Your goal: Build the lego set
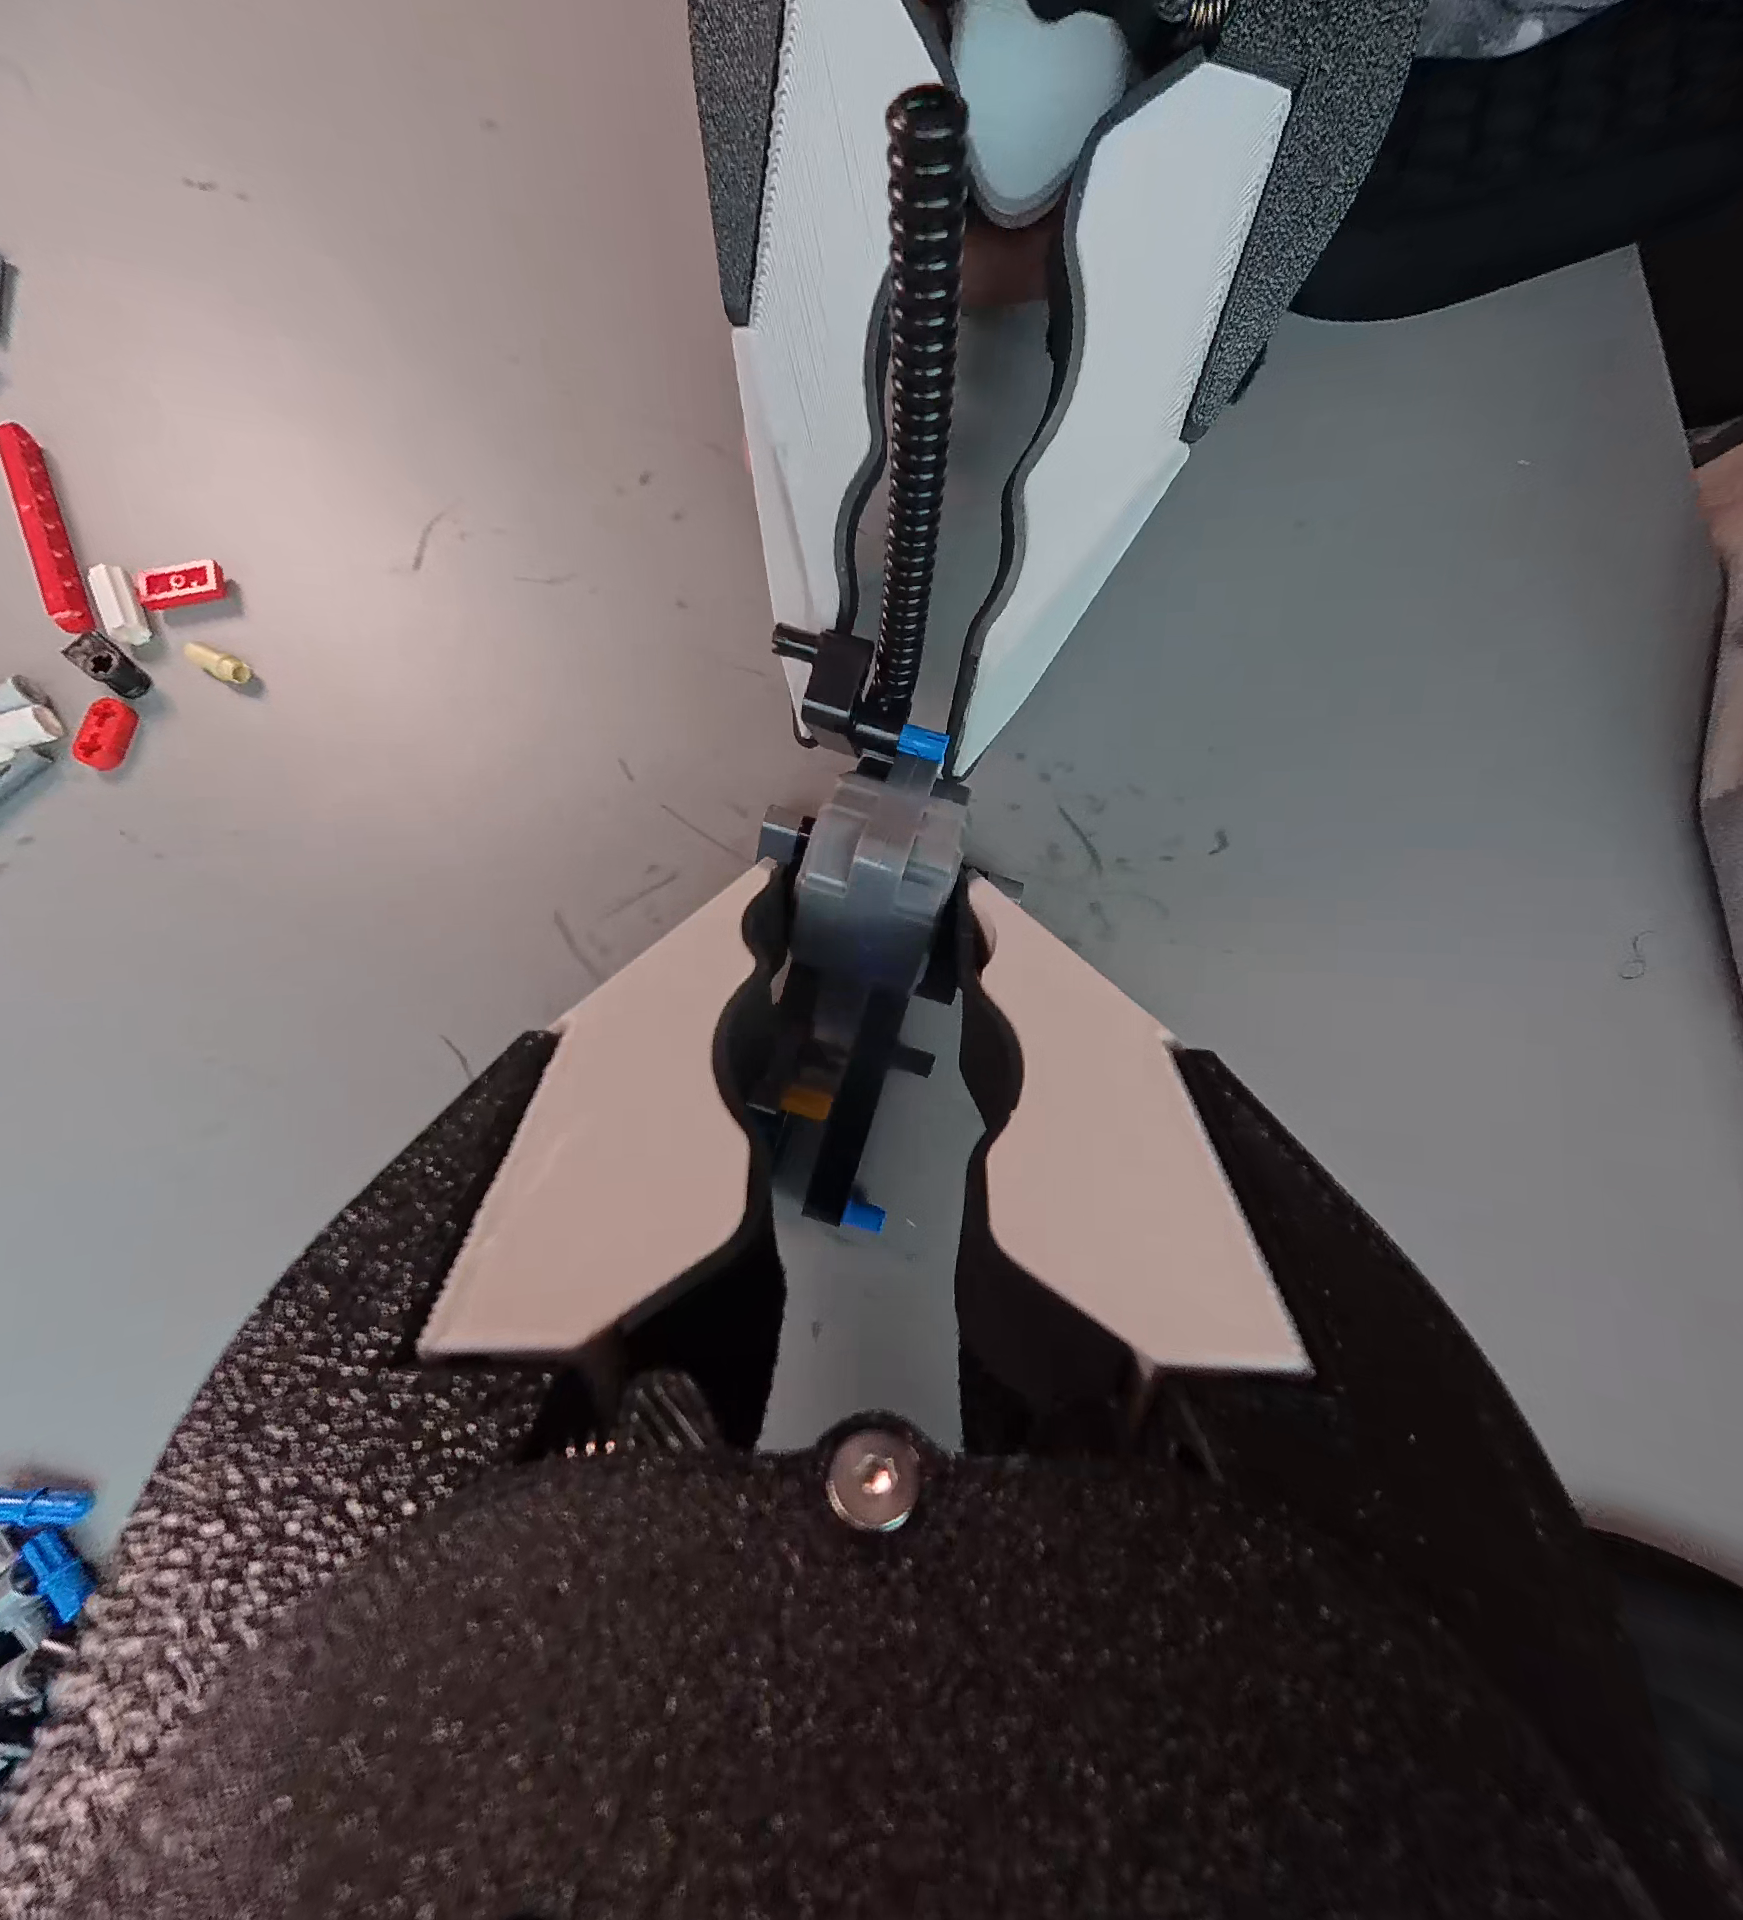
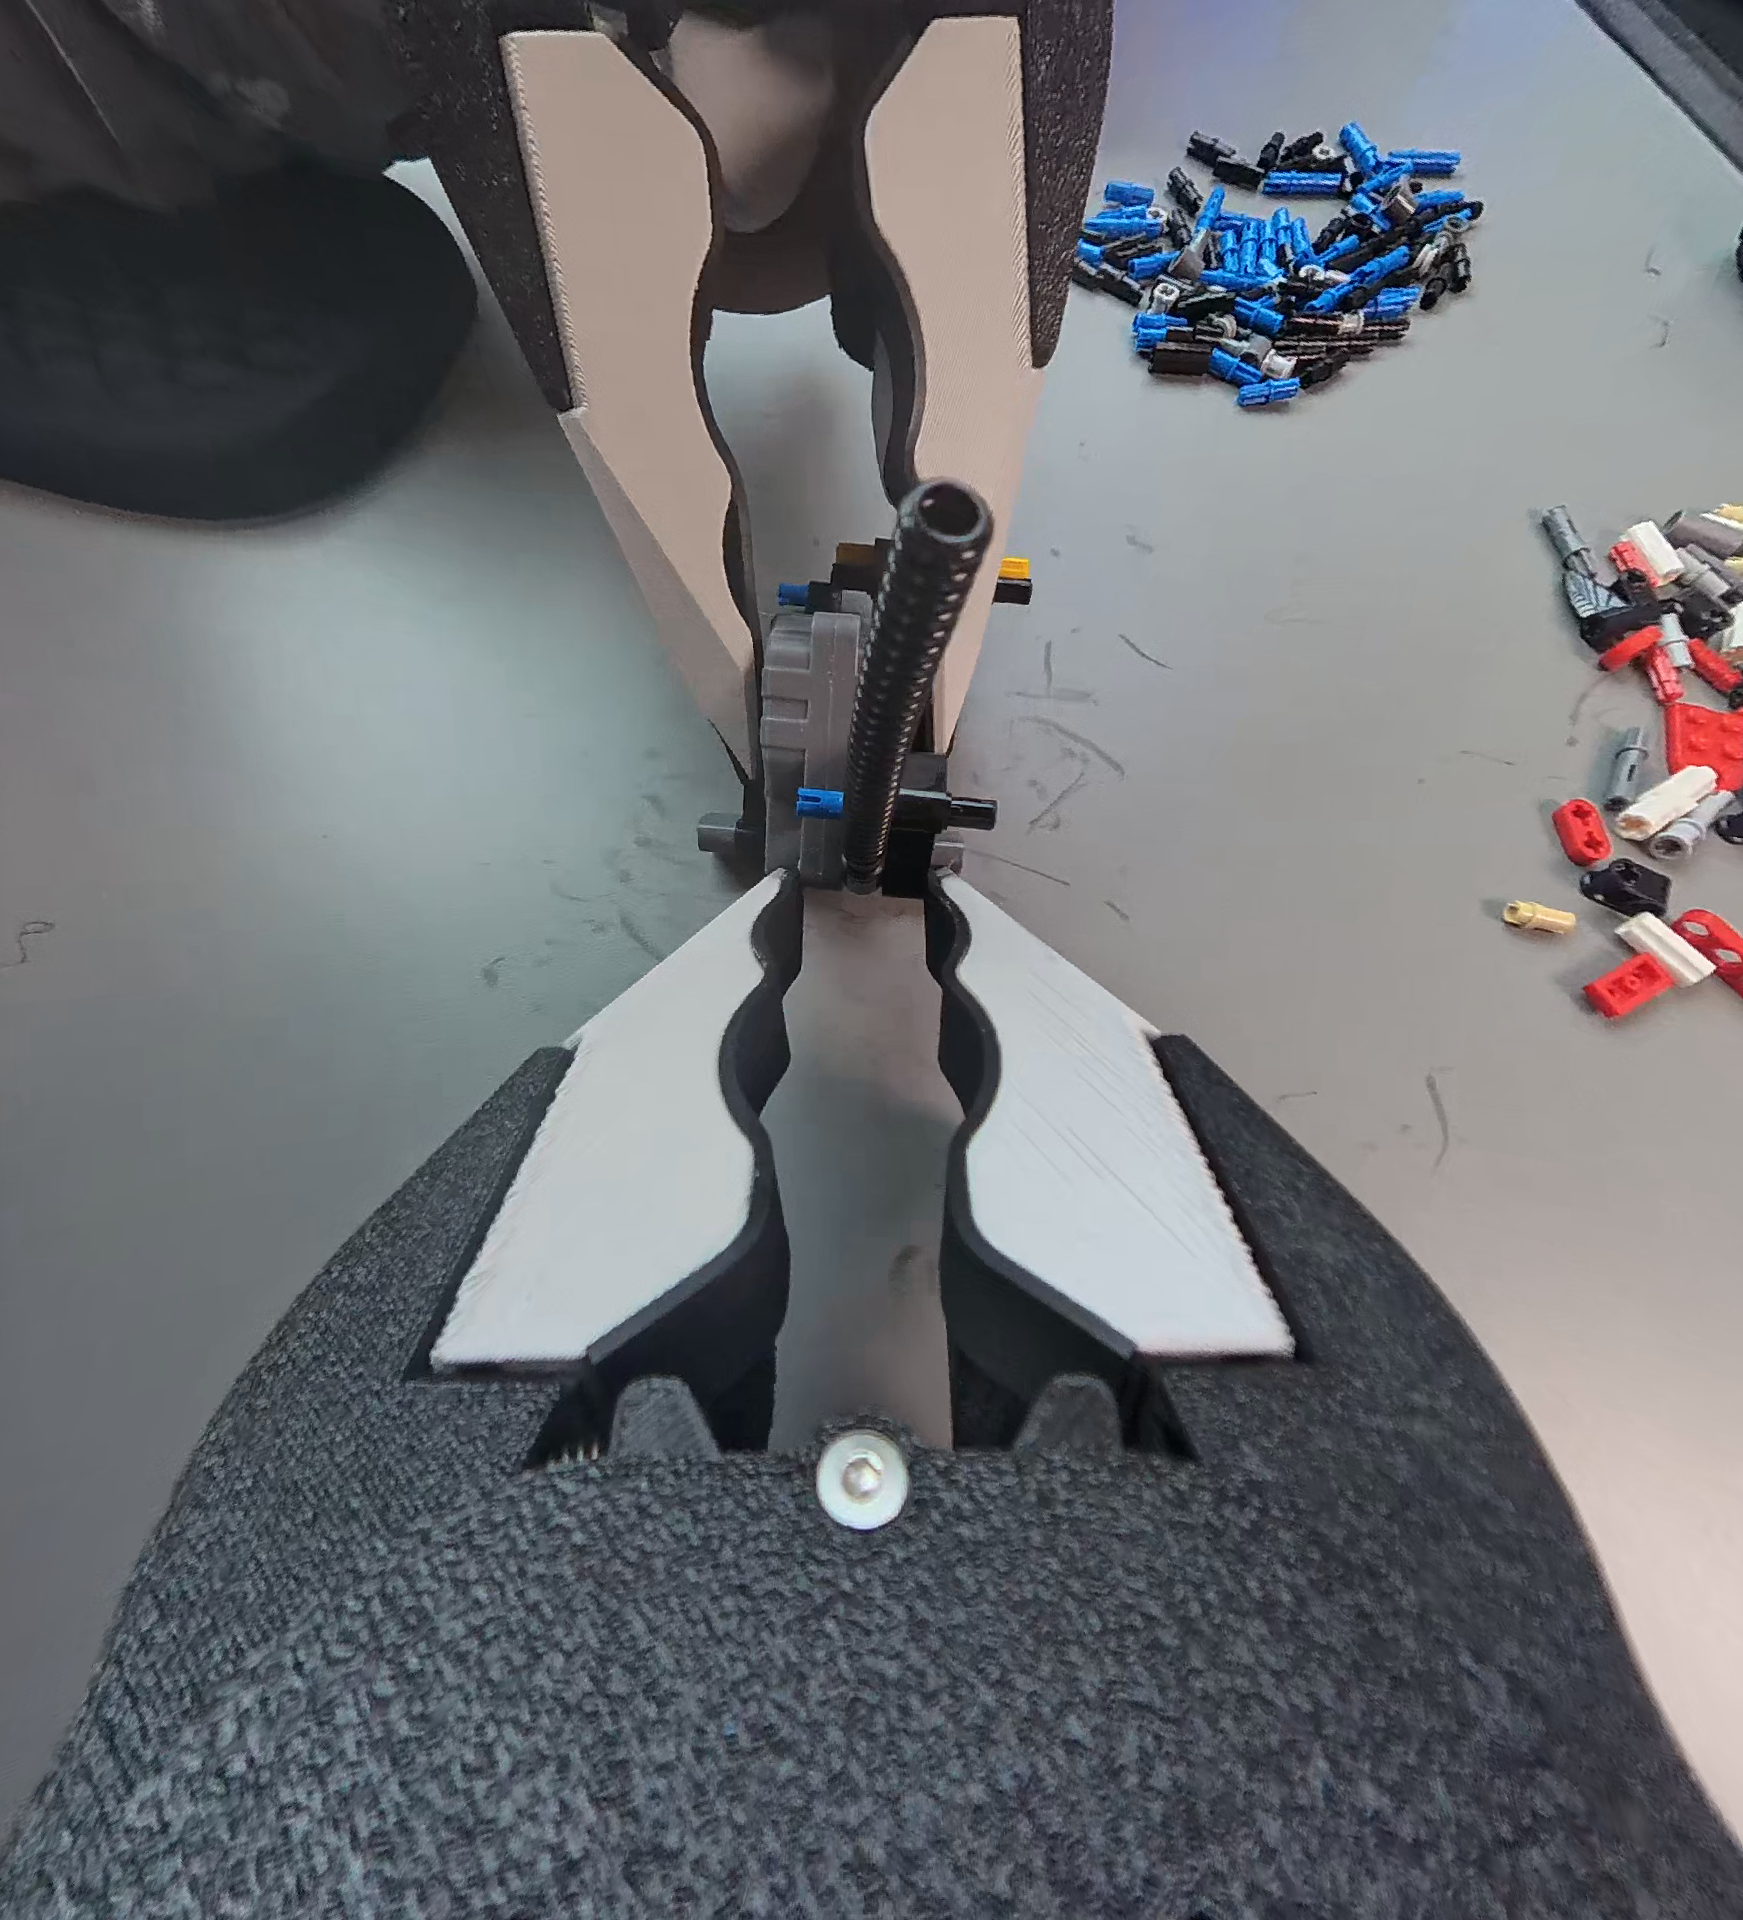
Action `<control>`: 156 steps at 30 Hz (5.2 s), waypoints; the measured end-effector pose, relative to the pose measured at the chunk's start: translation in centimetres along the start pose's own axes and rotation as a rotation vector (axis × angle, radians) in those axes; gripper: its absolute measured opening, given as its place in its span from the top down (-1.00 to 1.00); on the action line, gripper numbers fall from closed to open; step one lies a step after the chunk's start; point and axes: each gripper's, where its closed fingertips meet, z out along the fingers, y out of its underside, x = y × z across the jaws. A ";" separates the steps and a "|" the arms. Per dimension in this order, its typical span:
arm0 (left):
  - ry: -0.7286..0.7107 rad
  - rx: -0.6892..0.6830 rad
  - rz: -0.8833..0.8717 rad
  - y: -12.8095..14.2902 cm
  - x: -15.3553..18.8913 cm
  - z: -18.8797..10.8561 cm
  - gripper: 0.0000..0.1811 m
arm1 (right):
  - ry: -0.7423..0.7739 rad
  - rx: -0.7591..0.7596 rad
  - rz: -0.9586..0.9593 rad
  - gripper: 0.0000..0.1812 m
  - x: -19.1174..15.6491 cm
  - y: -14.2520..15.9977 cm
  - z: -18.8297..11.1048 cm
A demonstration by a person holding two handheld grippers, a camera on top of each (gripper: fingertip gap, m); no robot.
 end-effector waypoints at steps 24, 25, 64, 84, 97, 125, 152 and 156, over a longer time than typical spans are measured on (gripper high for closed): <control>0.002 0.079 0.018 0.0 -1.4 -1.0 0.44 | 0.078 0.009 0.025 0.34 2.7 0.7 -2.4; -0.007 0.103 0.010 -0.3 -1.4 -1.6 0.43 | 0.090 0.019 0.030 0.31 3.0 0.6 -2.7; -0.259 0.383 -0.248 1.7 -0.5 -7.4 0.42 | 0.451 -0.078 0.375 0.61 9.8 5.9 -7.1; -0.316 0.475 -0.307 1.0 -1.7 -8.4 0.40 | 0.605 -0.032 0.463 0.30 15.1 10.7 -13.8; -0.326 0.517 -0.321 0.7 -2.0 -9.3 0.40 | 0.721 0.044 0.372 0.03 15.3 7.0 -18.5; -0.238 0.296 -0.169 -0.8 0.4 -2.1 0.41 | 0.305 -0.762 -0.733 0.51 11.5 11.3 -13.3; -0.005 0.456 -0.162 -6.8 0.8 -5.6 0.57 | -0.355 0.771 0.991 0.35 1.5 -10.4 -5.7; 0.372 0.173 -0.273 -2.5 3.2 -4.1 0.58 | -0.035 0.242 0.124 0.30 0.0 -5.7 -4.9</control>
